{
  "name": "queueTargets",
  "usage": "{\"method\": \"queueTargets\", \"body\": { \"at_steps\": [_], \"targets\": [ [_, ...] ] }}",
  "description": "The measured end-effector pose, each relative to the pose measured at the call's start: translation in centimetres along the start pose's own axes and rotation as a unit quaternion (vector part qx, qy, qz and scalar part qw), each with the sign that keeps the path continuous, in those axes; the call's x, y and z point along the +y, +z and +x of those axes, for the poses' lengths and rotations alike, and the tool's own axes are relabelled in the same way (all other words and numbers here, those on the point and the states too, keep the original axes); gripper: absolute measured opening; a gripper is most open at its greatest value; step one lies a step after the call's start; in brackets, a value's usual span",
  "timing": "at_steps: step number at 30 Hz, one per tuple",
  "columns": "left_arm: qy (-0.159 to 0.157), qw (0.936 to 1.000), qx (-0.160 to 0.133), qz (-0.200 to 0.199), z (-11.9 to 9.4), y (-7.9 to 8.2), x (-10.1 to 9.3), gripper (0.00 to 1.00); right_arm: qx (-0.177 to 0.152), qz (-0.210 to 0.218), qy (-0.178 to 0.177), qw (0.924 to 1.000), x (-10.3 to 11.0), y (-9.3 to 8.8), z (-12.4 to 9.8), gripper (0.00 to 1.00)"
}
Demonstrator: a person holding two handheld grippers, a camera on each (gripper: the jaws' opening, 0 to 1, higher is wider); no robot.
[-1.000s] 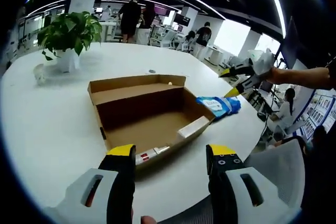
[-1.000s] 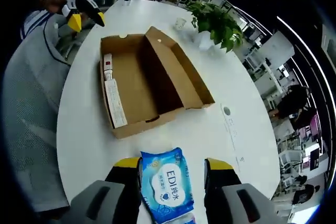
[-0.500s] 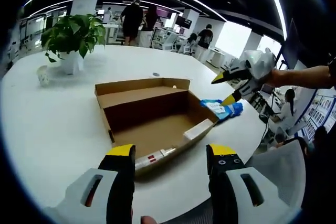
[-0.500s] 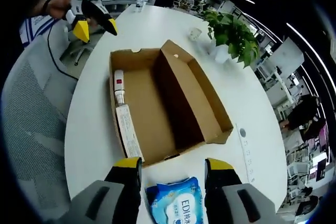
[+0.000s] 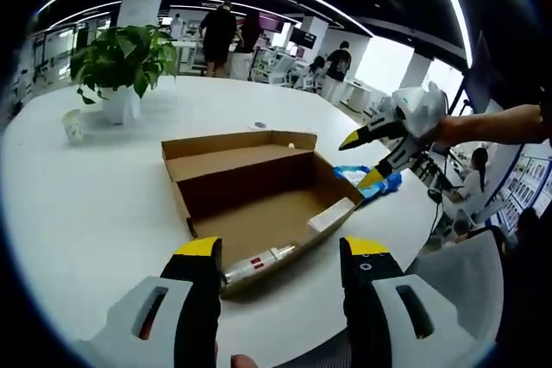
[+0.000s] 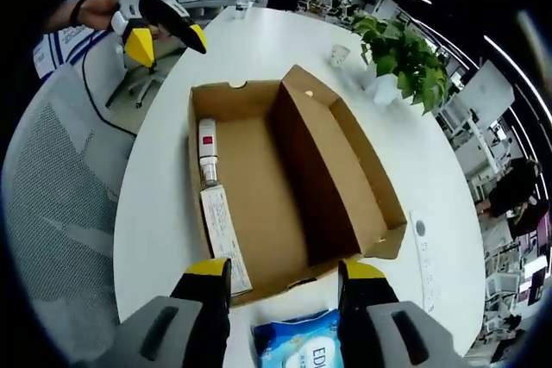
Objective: Operate the shoe box by opening the lid, removing the specified soft item, and placing it in the target area until the item is outside and the box remains undamaged.
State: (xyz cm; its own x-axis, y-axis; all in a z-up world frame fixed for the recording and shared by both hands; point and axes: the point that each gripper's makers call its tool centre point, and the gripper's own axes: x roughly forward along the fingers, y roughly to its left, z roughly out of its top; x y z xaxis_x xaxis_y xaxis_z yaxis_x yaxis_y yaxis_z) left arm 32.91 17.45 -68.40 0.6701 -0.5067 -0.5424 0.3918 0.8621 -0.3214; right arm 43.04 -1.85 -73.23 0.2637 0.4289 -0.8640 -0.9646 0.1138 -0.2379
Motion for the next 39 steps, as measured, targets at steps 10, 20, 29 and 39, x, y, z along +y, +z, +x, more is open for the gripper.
{"method": "queueTargets", "body": {
  "at_steps": [10, 20, 29, 39],
  "targets": [
    [0.002, 1.0, 0.001, -0.003, 0.0, -0.1, 0.5, 0.56, 0.003, 0.003, 0.012, 0.9999, 0.0, -0.2, 0.7, 0.48],
    [0.003, 1.0, 0.005, -0.003, 0.0, -0.4, 0.5, 0.56, 0.008, 0.007, 0.031, 0.9995, -0.1, -0.4, 2.1, 0.49],
    [0.007, 0.9999, 0.009, -0.002, -0.3, -0.7, 0.7, 0.56, 0.012, 0.024, 0.055, 0.9981, 0.5, 0.0, 3.6, 0.51],
    [0.012, 0.9998, 0.015, 0.001, -0.3, -1.0, 0.9, 0.56, 0.029, 0.027, 0.091, 0.9951, 2.1, -0.6, 5.6, 0.51]
  ]
}}
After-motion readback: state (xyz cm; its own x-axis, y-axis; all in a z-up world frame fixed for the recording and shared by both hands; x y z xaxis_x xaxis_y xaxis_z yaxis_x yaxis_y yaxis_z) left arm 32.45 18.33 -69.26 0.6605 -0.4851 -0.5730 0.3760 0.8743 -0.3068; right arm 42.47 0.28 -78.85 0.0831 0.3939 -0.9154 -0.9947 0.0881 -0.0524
